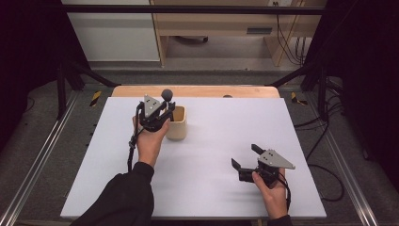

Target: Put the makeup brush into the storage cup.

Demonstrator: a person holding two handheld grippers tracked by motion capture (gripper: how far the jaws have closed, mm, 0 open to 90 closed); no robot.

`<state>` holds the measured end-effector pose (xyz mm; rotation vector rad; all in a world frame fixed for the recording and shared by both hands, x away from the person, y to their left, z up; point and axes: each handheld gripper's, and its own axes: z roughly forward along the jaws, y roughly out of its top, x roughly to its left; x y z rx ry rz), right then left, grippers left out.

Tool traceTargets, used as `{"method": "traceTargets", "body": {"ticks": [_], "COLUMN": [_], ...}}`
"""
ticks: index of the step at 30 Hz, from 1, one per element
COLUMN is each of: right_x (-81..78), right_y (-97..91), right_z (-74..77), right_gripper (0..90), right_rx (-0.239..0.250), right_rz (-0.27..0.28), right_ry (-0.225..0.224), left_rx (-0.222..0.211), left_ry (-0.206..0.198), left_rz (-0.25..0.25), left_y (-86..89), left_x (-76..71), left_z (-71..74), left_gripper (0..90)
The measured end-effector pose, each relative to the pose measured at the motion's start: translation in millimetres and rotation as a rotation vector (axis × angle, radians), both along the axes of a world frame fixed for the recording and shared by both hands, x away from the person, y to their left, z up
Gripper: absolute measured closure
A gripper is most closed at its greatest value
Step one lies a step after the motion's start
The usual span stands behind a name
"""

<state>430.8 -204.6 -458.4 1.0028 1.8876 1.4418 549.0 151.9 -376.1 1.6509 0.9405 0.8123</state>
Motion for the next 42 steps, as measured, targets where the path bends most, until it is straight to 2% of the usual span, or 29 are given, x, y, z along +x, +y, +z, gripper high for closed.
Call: {"method": "traceTargets", "body": {"ticks": [11, 18, 21, 22, 24, 27, 29, 34, 40, 42], "right_x": [0.1, 0.0, 0.1, 0.2, 0.4, 0.4, 0.2, 0.1, 0.1, 0.1], "right_y": [0.2, 0.5, 0.5, 0.6, 0.7, 1.2, 1.6, 1.8, 2.1, 2.0], "right_z": [-0.4, -0.4, -0.5, -0.6, -0.8, -1.2, -1.0, -1.1, -1.0, -1.0], "right_gripper": [6.7, 6.7, 6.5, 6.5, 6.3, 6.2, 6.1, 6.0, 5.9, 5.9], "right_rx": [0.0, 0.001, 0.0, 0.0, -0.003, -0.007, -0.005, -0.004, -0.003, -0.004], "right_rz": [0.003, 0.002, 0.003, 0.003, 0.002, 0.004, 0.003, 0.0, 0.0, 0.0], "right_ry": [0.001, 0.002, 0.003, 0.003, 0.004, 0.001, 0.003, 0.005, 0.001, 0.001], "left_rx": [-0.003, 0.002, -0.021, -0.032, -0.047, -0.054, -0.061, -0.049, -0.045, -0.03], "left_ry": [0.008, -0.003, -0.005, -0.019, -0.048, -0.078, -0.089, -0.101, -0.099, -0.095], "left_rz": [0.001, 0.003, -0.01, -0.007, 0.0, 0.003, 0.001, -0.008, -0.031, -0.037], "left_y": [0.3, 0.6, 0.8, 0.9, 1.9, 4.1, 5.1, 4.5, 1.7, -0.1], "left_x": [-0.8, -2.2, -2.6, -3.4, -4.9, -6.8, -7.5, -8.9, -11.0, -11.2], "left_z": [-4.2, -5.3, -6.0, -5.1, -1.7, 4.2, 7.3, 10.8, 10.3, 9.7], "left_gripper": [70.1, 70.0, 69.1, 65.7, 52.3, 40.5, 37.0, 30.6, 26.1, 24.3]}}
